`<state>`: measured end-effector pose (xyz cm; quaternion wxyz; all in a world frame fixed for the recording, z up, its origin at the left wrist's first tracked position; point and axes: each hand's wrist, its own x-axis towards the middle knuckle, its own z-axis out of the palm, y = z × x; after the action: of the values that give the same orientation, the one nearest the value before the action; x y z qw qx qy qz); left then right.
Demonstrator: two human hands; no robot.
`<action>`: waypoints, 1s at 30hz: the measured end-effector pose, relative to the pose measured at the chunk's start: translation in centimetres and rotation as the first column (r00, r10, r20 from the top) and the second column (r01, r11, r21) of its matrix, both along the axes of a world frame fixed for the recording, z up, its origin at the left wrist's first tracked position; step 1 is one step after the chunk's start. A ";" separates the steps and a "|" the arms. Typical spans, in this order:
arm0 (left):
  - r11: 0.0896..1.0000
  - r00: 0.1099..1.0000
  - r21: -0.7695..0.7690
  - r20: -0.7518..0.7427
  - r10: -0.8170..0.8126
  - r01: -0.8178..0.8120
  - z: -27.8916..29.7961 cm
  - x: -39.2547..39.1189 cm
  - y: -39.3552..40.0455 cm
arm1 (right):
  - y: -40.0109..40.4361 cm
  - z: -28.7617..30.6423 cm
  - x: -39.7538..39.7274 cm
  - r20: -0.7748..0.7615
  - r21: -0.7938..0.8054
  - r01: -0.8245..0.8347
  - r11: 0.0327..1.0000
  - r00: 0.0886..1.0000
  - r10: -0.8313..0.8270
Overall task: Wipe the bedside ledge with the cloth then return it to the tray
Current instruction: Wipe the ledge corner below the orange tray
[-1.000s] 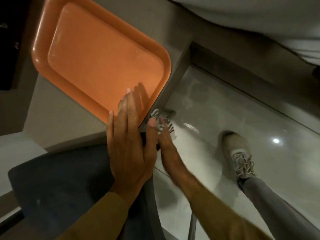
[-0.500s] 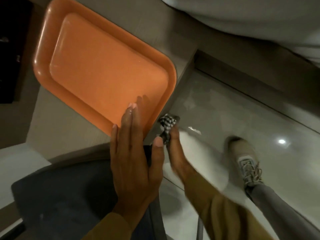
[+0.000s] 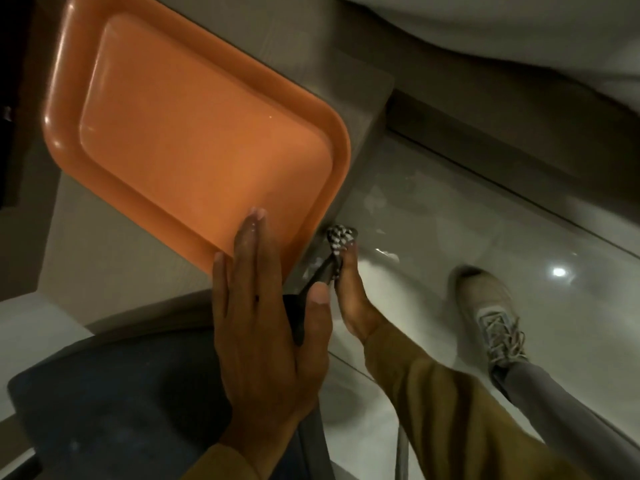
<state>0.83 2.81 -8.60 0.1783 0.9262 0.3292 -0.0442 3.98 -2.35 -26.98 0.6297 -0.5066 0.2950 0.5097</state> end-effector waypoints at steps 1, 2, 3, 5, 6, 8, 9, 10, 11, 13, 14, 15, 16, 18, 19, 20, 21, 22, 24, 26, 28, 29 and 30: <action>1.000 1.000 0.000 -0.004 0.001 -0.001 0.0 0.0 0.0 | 0.1 0.0 0.3 0.015 0.006 -0.019 1.000 1.000 0.019; 1.000 1.000 -0.001 -0.007 0.001 -0.001 0.1 0.2 0.0 | 0.1 0.7 0.4 0.021 0.005 -0.024 1.000 0.999 0.024; 1.000 1.000 -0.002 -0.012 0.000 0.000 0.3 0.3 -0.1 | 0.0 1.9 0.4 0.025 -0.002 -0.007 1.000 1.000 0.007; 1.000 1.000 -0.003 -0.029 0.004 -0.004 0.5 0.5 -0.1 | -0.5 4.9 -0.7 0.086 0.000 -0.018 1.000 0.996 0.018; 1.000 0.999 -0.006 -0.031 0.007 -0.008 0.7 0.5 -0.1 | -1.0 6.4 -1.7 0.138 0.014 -0.065 0.998 0.988 0.062; 1.000 0.999 -0.014 -0.041 0.007 -0.007 0.8 0.8 0.0 | -2.2 8.4 -3.7 0.236 0.032 -0.126 0.992 0.965 0.115; 1.000 0.999 -0.015 -0.048 0.005 -0.006 0.6 0.8 0.1 | -2.5 9.0 -4.1 0.256 0.035 -0.155 0.987 0.956 0.141; 1.000 0.999 -0.012 -0.045 0.008 -0.008 0.6 0.9 0.1 | -2.7 9.2 -3.9 0.262 0.035 -0.210 0.977 0.945 0.194; 1.000 0.999 -0.009 -0.044 0.010 -0.011 0.4 0.8 0.1 | -2.4 8.7 -3.4 0.265 0.040 -0.264 0.964 0.933 0.245; 1.000 0.999 -0.006 -0.037 0.018 -0.019 0.4 0.7 0.0 | -2.1 6.4 -2.0 0.310 0.023 -0.314 0.949 0.905 0.292; 1.000 0.999 -0.004 -0.027 0.019 -0.019 0.6 0.7 -0.1 | -1.9 5.0 -1.1 0.307 0.003 -0.313 0.950 0.904 0.297; 1.000 1.000 -0.004 -0.018 0.020 -0.020 0.8 0.7 -0.2 | -1.7 3.4 -0.3 0.284 -0.026 -0.306 0.952 0.910 0.301; 1.000 1.000 -0.004 -0.011 0.020 -0.020 0.9 0.7 -0.3 | -1.5 1.9 0.6 0.244 -0.059 -0.308 0.950 0.918 0.312; 1.000 1.000 0.001 -0.009 0.019 -0.019 0.6 0.8 -0.2 | -1.0 -0.5 2.2 0.157 -0.088 -0.358 0.930 0.917 0.368; 1.000 1.000 0.004 -0.014 0.019 -0.019 0.4 0.8 -0.1 | -0.9 -0.9 2.7 0.139 -0.090 -0.390 0.916 0.906 0.399; 1.000 1.000 0.007 -0.025 0.018 -0.018 0.3 0.7 0.0 | -0.9 -0.8 2.7 0.133 -0.084 -0.414 0.907 0.897 0.422; 1.000 0.999 0.009 -0.035 0.017 -0.016 0.3 0.6 0.0 | -1.0 -0.1 2.3 0.136 -0.073 -0.417 0.906 0.896 0.423; 1.000 0.999 0.009 -0.039 0.014 -0.014 0.4 0.6 0.0 | -1.3 1.1 1.7 0.156 -0.046 -0.394 0.918 0.905 0.396; 1.000 0.999 0.006 -0.047 0.017 -0.017 0.6 0.6 -0.1 | -2.3 4.4 -0.4 0.194 0.028 -0.324 0.945 0.930 0.313; 1.000 0.998 0.006 -0.049 0.029 -0.028 0.7 0.8 -0.1 | -3.2 7.7 -2.4 0.213 0.053 -0.285 0.957 0.939 0.268; 0.999 0.998 0.007 -0.046 0.036 -0.035 0.7 0.9 -0.1 | -3.5 9.4 -3.4 0.200 0.056 -0.273 0.960 0.945 0.257; 0.999 0.998 0.008 -0.044 0.035 -0.034 0.6 0.9 -0.1 | -3.4 9.4 -3.3 0.192 0.069 -0.279 0.958 0.946 0.261; 1.000 0.999 0.009 -0.039 0.030 -0.029 0.5 0.8 0.0 | -3.2 8.8 -3.0 0.200 0.089 -0.280 0.956 0.945 0.259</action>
<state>1.63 2.81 -8.06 0.1687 0.9210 0.3464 -0.0582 0.98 -5.59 -18.23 0.6072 -0.5499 0.1325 0.5579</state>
